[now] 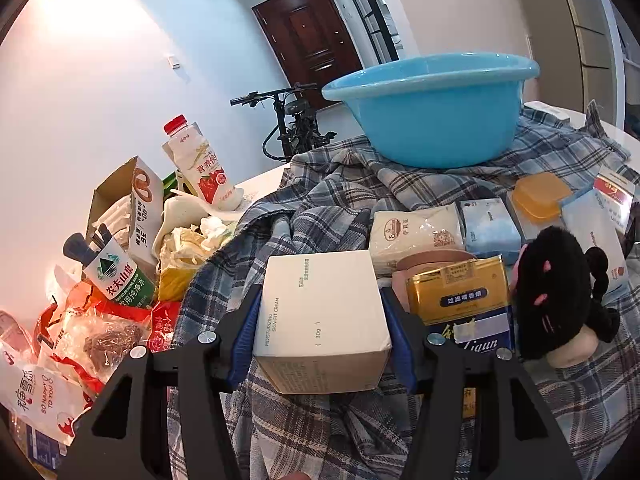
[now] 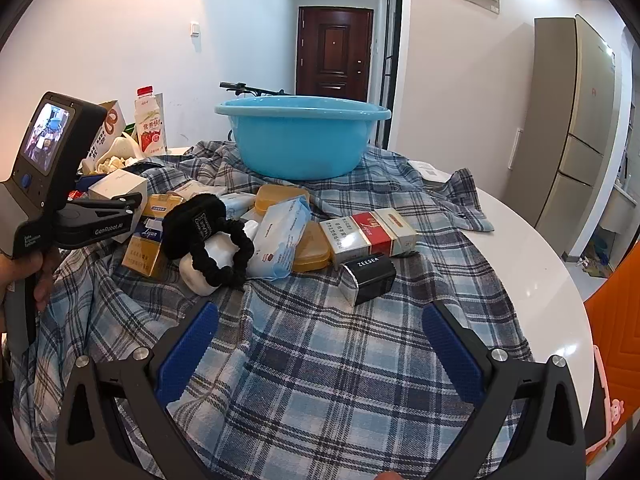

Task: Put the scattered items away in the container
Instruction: 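Lift the white cardboard box off the shirt with the left gripper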

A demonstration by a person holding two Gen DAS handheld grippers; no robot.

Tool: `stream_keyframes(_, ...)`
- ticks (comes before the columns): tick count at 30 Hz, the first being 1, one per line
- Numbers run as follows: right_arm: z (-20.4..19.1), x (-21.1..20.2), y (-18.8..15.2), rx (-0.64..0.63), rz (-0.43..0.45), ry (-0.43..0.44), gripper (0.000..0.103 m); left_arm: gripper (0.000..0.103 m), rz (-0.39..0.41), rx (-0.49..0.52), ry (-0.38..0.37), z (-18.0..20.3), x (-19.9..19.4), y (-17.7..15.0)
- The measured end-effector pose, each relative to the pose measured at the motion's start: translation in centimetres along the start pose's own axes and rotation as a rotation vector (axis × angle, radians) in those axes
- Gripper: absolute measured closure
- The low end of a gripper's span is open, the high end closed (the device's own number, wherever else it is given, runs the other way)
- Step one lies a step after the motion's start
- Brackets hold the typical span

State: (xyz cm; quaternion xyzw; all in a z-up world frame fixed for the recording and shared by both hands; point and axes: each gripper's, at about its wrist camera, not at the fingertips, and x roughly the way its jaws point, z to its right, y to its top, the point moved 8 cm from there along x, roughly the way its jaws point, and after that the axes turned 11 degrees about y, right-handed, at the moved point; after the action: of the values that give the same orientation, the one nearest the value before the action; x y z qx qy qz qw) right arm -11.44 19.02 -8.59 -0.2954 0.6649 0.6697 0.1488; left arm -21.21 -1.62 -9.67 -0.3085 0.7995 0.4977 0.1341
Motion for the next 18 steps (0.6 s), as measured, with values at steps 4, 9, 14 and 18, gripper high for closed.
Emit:
stream_keyframes(4, 0.0, 0.0, 0.0, 0.002, 0.0, 0.001, 0.0, 0.048, 0.011, -0.015, -0.008, -0.2, -0.6, 0.1)
stream_keyframes(9, -0.1, -0.1, 0.0, -0.001, 0.002, 0.0, 0.0, 0.048, 0.03, -0.034, -0.013, -0.6, -1.6, 0.5)
stream_keyframes(14, -0.4, -0.4, 0.2, -0.01, 0.007, -0.003, 0.0, 0.048, 0.046, -0.055, -0.023, -1.0, -2.4, 0.9)
stream_keyframes(18, -0.4, -0.7, 0.2, -0.006, 0.017, -0.002, 0.0, 0.048, 0.06, -0.072, -0.025, -1.5, -3.2, 1.2)
